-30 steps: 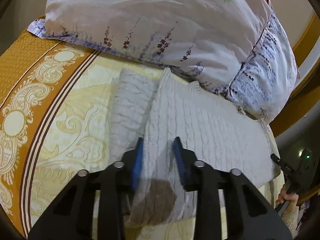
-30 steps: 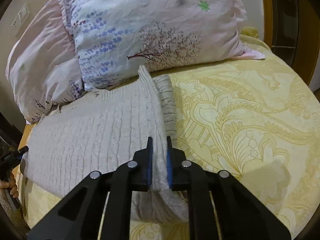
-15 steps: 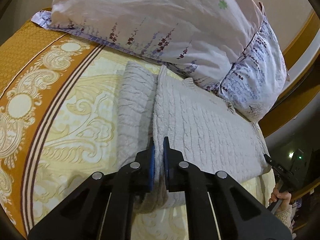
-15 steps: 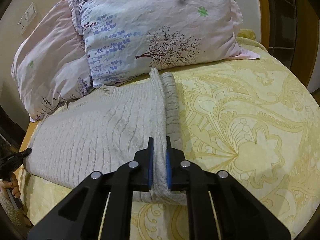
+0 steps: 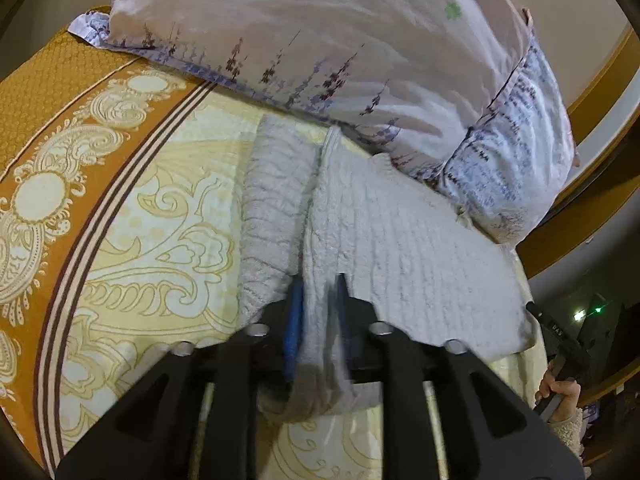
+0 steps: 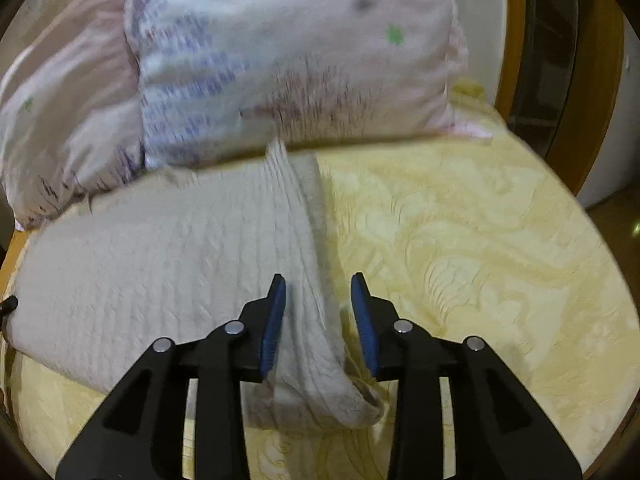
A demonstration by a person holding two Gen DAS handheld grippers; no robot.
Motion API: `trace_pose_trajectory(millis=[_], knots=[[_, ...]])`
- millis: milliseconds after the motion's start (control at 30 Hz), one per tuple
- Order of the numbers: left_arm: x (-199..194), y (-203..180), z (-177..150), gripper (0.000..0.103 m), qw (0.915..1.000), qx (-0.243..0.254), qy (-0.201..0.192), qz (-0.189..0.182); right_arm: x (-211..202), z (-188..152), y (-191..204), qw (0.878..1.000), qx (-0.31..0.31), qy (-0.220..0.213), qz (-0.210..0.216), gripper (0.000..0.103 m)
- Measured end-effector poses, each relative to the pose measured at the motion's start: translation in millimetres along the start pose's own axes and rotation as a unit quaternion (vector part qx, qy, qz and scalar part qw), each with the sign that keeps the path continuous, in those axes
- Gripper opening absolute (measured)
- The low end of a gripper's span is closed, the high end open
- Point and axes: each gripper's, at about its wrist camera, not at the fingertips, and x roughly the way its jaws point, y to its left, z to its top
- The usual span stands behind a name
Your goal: Fold small clothes
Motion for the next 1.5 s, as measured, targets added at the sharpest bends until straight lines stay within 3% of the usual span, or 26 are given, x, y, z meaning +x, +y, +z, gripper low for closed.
trace_pose_trajectory(millis=[67,133,267,533,833,1500], knots=[[-9.8,0.3,4.9,0.063,0.9997,-0.005,-0.022,-0.006,-6.8,5.7,14.7,0.999,-0.022,-0.016,0.026,0.049],[-14.7,0.1,12.6,0.078,0.9991,-0.008,-0.037,0.017,-1.9,7.6,28.6,0.998,-0.037,-0.005,0.056,0.049],[-7.7,8.2,27.4,0.079,0.9991,-0.026,-0.027,0.019,22.8,3.6,66.2,0.991,-0.067,0.038,0.11,0.049],[21.7,20.4,42.1,0.079,0.9979,-0.064,0.008,0.003,50.8,-7.4,111.9,0.984,-0.116,0.068,0.115,0.052],[36.0,10.1,42.5,0.079,0.999,-0.044,0.008,0.009,51.7,-9.2,109.3,0.984,-0.114,0.063,0.12,0.054],[51.1,-21.1,35.5,0.079,0.9949,0.038,0.009,0.093,54.1,-12.2,110.0,0.984,-0.119,0.049,0.121,0.057]])
